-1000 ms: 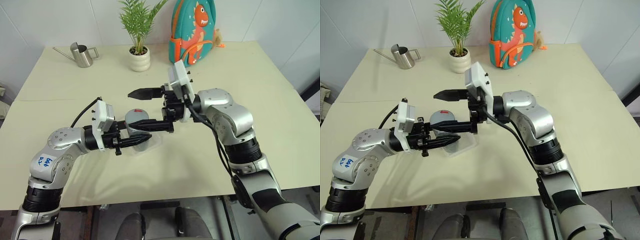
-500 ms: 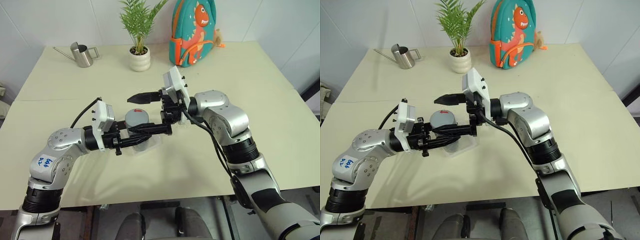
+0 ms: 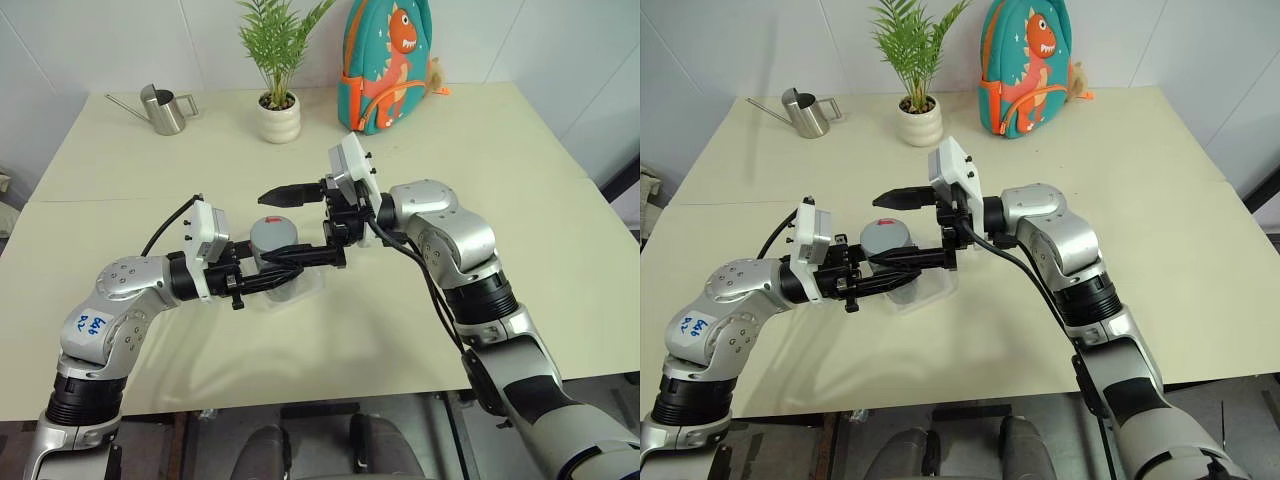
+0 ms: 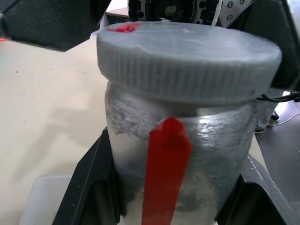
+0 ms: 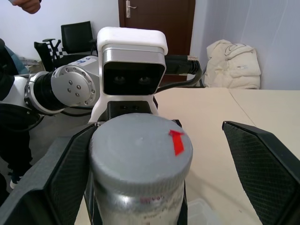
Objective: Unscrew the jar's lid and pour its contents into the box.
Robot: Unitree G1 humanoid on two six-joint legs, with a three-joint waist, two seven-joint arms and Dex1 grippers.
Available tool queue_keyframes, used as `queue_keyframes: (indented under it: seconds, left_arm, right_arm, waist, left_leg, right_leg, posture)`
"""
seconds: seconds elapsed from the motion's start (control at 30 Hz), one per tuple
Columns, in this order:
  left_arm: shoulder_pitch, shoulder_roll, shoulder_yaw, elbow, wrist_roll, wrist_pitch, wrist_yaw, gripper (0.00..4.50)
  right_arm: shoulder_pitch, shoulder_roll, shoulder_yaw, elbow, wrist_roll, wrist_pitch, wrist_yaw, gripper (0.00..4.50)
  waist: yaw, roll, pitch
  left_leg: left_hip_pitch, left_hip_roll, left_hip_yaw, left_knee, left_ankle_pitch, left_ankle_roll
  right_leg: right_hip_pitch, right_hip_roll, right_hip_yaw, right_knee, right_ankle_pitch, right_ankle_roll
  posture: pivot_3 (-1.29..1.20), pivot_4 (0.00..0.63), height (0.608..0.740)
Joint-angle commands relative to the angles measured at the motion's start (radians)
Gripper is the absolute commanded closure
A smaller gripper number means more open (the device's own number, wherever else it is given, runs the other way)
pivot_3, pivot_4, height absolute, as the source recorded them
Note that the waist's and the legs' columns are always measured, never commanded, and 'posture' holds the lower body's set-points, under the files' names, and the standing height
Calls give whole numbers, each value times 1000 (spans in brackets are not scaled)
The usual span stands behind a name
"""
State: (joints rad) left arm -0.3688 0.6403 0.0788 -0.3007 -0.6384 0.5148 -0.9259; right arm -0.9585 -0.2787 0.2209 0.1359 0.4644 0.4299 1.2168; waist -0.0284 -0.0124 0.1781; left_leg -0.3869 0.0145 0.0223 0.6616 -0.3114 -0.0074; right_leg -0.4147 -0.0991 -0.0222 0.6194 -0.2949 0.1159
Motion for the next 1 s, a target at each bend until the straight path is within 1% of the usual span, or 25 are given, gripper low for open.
queue_keyframes:
  seconds: [0.03,0.47,0.7,0.8,1.0]
  left_arm:
    - [0,9,14,-41,-15,-14,-19,2597]
    - [12,12,24,-50,-15,-6,-20,2597]
    - [19,16,29,-56,-16,-2,-21,2597]
    - [22,16,28,-61,-17,0,-20,2597]
    - [30,14,27,-69,-15,-1,-20,2597]
  right_arm:
    - [-8,-45,-66,30,-1,-15,-4,29]
    - [40,-113,-73,19,14,10,38,29]
    - [43,-144,-88,-48,86,71,107,29]
    - [23,-135,-97,-65,117,100,109,29]
    - [-12,-78,-88,-79,153,151,80,29]
  waist:
    - [0,0,0]
    - [1,0,0]
    - [1,0,0]
    - [1,0,0]
    - [0,0,0]
  left_leg:
    - [0,0,0,0,0,0]
    - [0,0,0,0,0,0]
    - [0,0,0,0,0,0]
    - [0,0,0,0,0,0]
    - [0,1,0,0,0,0]
  right_leg:
    - [0,0,0,0,0,0]
    - [0,0,0,0,0,0]
    - [0,0,0,-1,0,0]
    - [0,-1,0,-1,0,0]
    - [0,-2,0,-1,0,0]
  posture:
    - [0,150,740]
    - [0,150,740]
    - [0,150,740]
    - [0,150,740]
    - [0,150,740]
